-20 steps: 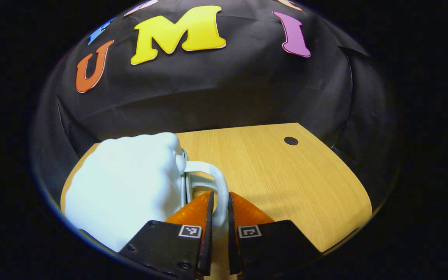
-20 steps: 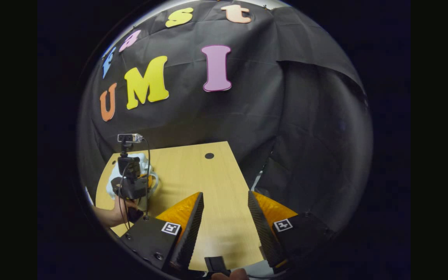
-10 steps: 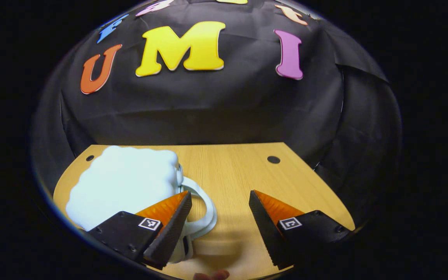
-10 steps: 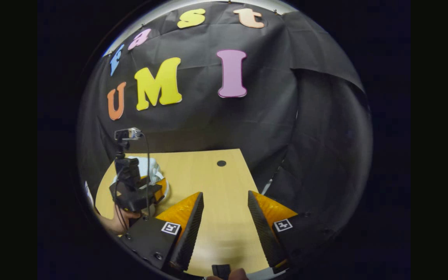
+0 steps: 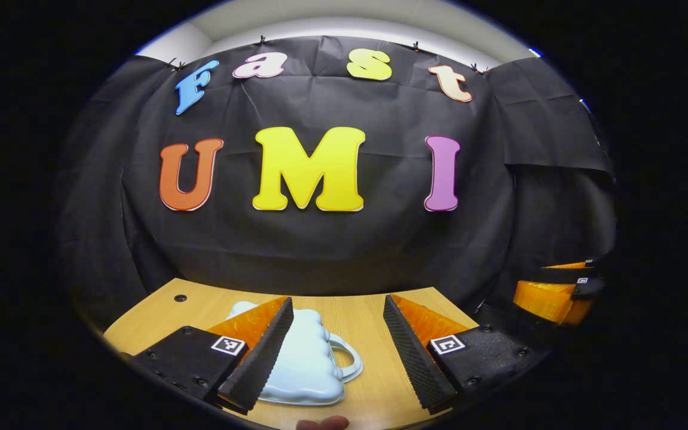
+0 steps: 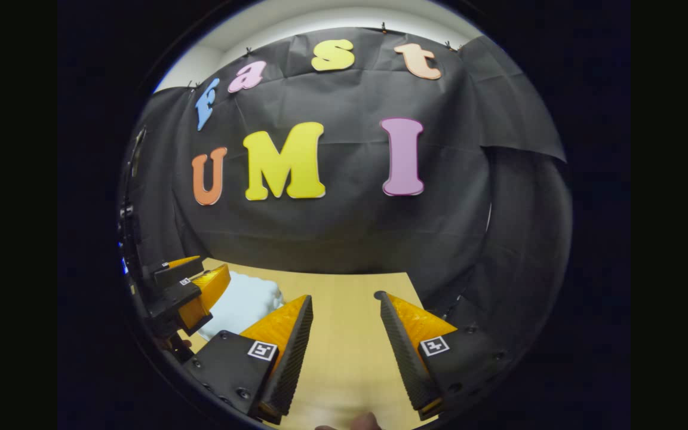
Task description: First open the suitcase, pack the skin care products into it, and then close the suitcase.
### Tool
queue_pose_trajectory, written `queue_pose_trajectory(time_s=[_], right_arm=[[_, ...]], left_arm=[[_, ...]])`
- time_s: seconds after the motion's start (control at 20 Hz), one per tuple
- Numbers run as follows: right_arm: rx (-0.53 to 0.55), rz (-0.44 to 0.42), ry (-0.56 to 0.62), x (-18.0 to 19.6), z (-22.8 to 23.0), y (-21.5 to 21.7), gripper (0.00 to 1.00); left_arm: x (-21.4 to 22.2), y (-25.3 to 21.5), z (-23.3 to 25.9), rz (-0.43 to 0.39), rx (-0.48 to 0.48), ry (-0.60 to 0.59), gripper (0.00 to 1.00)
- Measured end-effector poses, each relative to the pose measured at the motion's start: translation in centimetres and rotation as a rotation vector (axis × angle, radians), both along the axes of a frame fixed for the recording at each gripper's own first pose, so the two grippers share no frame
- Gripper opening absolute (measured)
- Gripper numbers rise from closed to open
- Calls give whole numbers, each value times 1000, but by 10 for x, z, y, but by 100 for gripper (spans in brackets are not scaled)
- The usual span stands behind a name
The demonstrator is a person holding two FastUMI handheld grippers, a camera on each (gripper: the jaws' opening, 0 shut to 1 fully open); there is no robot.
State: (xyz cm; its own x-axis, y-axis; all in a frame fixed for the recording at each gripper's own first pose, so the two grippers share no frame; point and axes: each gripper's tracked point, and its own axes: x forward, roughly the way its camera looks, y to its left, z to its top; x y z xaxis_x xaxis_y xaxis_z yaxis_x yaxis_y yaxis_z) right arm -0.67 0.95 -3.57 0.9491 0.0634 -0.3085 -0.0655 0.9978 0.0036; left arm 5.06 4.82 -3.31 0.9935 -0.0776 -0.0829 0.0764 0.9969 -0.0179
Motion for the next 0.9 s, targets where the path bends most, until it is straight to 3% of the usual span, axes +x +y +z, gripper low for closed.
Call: queue_pose_trajectory(time_s=[0.15,0.2,0.3,0.35,0.4,0.65,0.9], right_arm=[[13,37,-14,4,5,25,69],[17,50,-21,6,8,31,69],[12,68,-35,8,13,40,69],[11,72,-41,8,15,43,64],[15,74,-46,8,16,46,69],[18,66,-46,9,16,48,69],[16,5,-131,11,36,36,69]], left_arm=[[-9,19,19,26,16,-50,96],[-11,25,25,31,21,-68,100],[-14,33,34,38,22,-96,96],[-17,36,37,38,20,-104,96],[-18,38,39,39,22,-111,96],[-18,44,36,35,22,-110,96],[-22,45,45,37,25,-134,96]])
